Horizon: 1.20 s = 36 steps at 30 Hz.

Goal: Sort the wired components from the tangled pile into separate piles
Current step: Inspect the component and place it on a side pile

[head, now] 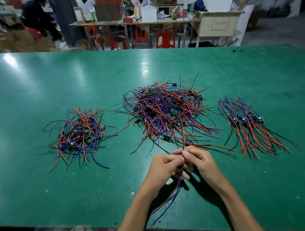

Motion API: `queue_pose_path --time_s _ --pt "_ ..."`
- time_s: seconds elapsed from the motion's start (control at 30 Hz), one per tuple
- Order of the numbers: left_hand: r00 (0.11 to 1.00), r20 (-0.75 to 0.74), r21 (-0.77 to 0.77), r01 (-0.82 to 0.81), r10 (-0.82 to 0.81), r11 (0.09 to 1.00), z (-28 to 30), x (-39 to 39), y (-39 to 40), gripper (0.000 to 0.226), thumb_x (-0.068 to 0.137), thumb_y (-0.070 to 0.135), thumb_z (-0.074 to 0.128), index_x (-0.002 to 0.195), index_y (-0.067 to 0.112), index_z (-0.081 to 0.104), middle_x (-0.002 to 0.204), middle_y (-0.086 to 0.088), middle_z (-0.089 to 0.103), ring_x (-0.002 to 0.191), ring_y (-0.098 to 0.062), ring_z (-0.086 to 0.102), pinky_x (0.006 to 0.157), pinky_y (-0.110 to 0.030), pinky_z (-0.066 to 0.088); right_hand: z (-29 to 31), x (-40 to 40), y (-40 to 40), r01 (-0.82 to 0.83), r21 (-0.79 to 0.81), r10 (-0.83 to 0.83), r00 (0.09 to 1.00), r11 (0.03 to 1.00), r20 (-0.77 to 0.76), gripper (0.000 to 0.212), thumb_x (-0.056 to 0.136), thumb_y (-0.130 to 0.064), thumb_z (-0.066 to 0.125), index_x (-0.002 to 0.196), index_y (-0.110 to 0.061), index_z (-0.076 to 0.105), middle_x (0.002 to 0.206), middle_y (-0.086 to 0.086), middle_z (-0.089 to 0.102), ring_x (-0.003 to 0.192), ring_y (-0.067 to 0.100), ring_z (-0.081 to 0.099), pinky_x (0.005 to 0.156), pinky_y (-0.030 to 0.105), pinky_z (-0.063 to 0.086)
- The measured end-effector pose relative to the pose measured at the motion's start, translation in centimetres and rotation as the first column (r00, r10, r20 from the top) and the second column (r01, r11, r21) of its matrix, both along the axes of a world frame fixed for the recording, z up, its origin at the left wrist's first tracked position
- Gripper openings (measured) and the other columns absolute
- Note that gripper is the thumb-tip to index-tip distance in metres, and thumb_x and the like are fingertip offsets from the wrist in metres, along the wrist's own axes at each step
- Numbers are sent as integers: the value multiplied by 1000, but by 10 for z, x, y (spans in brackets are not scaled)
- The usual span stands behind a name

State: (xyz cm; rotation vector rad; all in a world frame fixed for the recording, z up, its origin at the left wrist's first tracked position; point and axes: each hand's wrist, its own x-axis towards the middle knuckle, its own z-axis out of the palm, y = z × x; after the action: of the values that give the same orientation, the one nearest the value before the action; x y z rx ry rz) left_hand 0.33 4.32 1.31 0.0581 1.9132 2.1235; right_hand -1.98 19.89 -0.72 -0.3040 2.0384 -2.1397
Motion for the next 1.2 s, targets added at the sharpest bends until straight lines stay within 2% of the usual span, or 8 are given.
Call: queue_pose_path --time_s 0.13,0.3,0.43,0.6,0.8,0.93,1.03,1.2 --pt "1000 -12 -45 -1 0 999 -1 3 5 29 92 9 60 73 14 80 75 -12 76 52 -17 67 52 -22 52 -2 -3 -3 79 41 -79 997 996 5 22 88 -26 59 81 -14 77 65 -1 64 53 7 52 54 18 42" --pt "999 33 -18 34 -33 999 2 -1 -1 23 91 6 64 73 9 79 71 -16 74 49 -17 65 48 -22 51 4 -11 -9 183 88 -185 982 979 24 25 85 -32 55 77 -24 76 80 2 72 70 15 62 67 32 46" --pt "994 46 -38 102 -100 994 3 0 -4 16 86 11 67 74 9 78 69 -14 73 49 -17 64 47 -20 49 12 -24 -11 295 145 -292 956 945 -43 27 92 -26 54 76 -21 75 82 -3 74 79 6 66 75 28 47" --pt "986 29 -136 164 -162 977 4 3 -1 16 76 24 66 70 16 78 70 -10 74 48 -14 64 47 -18 45 21 -43 -10 486 134 -501 859 863 109 30 100 -19 49 80 -22 70 83 0 69 50 1 45 50 19 29" --pt "1000 1 9 -17 17 1000 1 5 -2 25 95 7 62 79 11 82 78 -12 76 58 -13 63 57 -19 50 26 -41 -4 311 -105 -276 926 945 257 32 106 -37 47 102 -23 76 89 3 76 35 7 33 32 15 22" --pt "966 157 338 -247 204 908 2 -2 -12 25 98 19 57 96 15 82 74 2 65 64 -6 57 63 -17 50 5 -17 -5 298 214 -296 954 930 -41 16 99 -38 62 112 -30 70 91 -6 76 47 3 53 43 17 39" --pt "925 264 522 -376 274 765 0 -8 -19 24 92 26 60 101 20 81 78 5 64 70 -4 59 72 -21 46 -6 3 -12 241 512 -69 941 825 -332 24 84 -48 74 106 -44 67 91 -21 72 53 3 54 57 17 41" --pt "919 223 517 -394 324 760 -1 -5 -16 21 86 30 65 96 22 82 78 5 67 71 -3 64 66 -17 52 -1 10 -29 237 354 -112 934 905 -339 36 73 -63 78 99 -40 72 86 -18 74 51 4 45 54 16 36"
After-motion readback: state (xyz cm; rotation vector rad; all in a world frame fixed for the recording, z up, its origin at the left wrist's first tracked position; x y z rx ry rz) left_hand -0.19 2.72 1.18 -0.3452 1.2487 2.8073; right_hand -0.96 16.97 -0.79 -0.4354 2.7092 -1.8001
